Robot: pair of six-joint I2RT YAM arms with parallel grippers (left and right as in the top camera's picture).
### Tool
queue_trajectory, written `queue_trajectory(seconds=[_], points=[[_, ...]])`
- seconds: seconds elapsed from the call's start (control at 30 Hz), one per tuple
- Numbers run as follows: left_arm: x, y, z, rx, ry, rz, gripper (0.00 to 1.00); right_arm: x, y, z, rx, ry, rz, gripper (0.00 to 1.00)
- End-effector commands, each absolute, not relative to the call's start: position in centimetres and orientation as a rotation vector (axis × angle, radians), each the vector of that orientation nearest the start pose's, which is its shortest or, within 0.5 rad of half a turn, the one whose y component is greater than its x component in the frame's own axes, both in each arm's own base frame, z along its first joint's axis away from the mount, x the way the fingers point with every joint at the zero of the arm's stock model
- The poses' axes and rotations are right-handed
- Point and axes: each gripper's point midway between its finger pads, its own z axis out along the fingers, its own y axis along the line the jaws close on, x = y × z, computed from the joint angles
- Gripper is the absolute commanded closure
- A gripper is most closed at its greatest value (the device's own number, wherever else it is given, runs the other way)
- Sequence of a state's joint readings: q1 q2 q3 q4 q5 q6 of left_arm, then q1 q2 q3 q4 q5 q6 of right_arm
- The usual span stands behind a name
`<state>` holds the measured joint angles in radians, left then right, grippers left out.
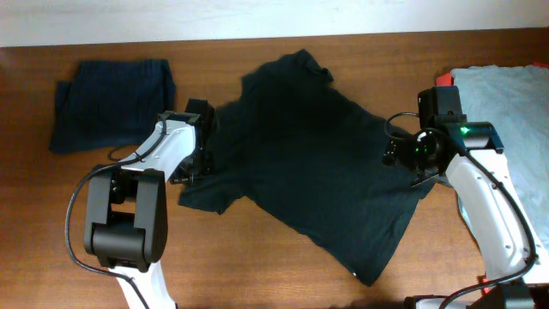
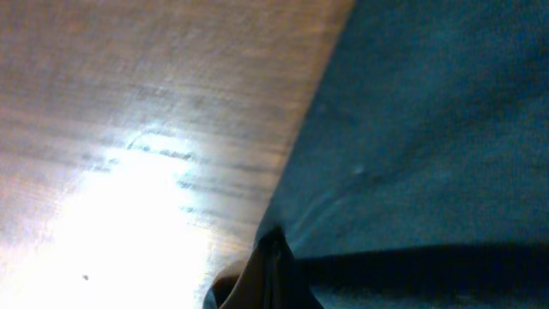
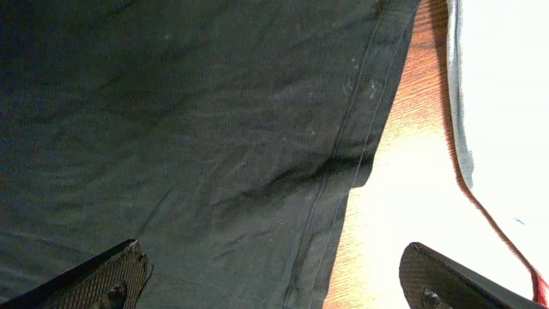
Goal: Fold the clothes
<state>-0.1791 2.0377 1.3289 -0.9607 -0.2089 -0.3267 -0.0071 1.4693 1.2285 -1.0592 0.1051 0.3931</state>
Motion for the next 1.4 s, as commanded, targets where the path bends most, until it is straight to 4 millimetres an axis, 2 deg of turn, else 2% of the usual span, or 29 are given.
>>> queue_trajectory(seconds=[0.0,0.2,0.37,0.5,0.63,0.73,0.87,0.9,0.97,1.03,1.07,1.17,1.3,1.37], points=[[27.9,-0.4,-4.5,-0.412,3.336,0.535,1.0,31.4,-2.4,14.6,0.601,2.77,-0.083,0.01],[26.4,-0.2,-3.9,-0.441,3.387,0.584,1.0,31.4,-2.4,14.6,0.601,2.77,-0.083,0.01],[27.1,-0.3,-2.0,-0.445,3.34,0.548,1.0,31.4,-2.4,14.6,0.601,2.77,-0.083,0.01],[29.2,-0.6,1.3,-0.454,3.217,0.459,1.0,31.4,-2.4,14.6,0.601,2.77,-0.083,0.01],[31.9,-1.1,6.0,-0.461,3.042,0.343,1.0,31.4,-2.4,14.6,0.601,2.77,-0.084,0.01],[34.7,-1.7,9.4,-0.432,2.884,0.23,0.99,31.4,-2.4,14.6,0.601,2.77,-0.083,0.01],[38.7,-5.0,12.6,-0.157,2.724,-0.038,0.84,31.4,-2.4,14.6,0.601,2.77,-0.083,0.01],[40.1,-5.5,13.4,-0.144,2.656,-0.075,0.77,31.4,-2.4,14.6,0.601,2.77,-0.083,0.01],[41.3,-5.6,13.9,-0.145,2.603,-0.081,0.7,31.4,-2.4,14.6,0.601,2.77,-0.083,0.01],[42.4,-5.7,14.5,-0.146,2.553,-0.09,0.53,31.4,-2.4,14.6,0.601,2.77,-0.083,0.01],[42.9,-5.7,14.8,-0.147,2.53,-0.09,0.42,31.4,-2.4,14.6,0.601,2.77,-0.083,0.01],[43.9,-5.8,15.6,-0.148,2.479,-0.099,0.01,31.4,-2.4,14.6,0.601,2.77,-0.083,0.01],[44.0,-5.8,15.7,-0.148,2.474,-0.101,0.01,31.6,-2.4,14.7,0.6,2.763,-0.081,0.01],[44.0,-5.8,15.7,-0.148,2.473,-0.101,0.01,32.9,-2.4,15.1,0.593,2.711,-0.064,0.01]])
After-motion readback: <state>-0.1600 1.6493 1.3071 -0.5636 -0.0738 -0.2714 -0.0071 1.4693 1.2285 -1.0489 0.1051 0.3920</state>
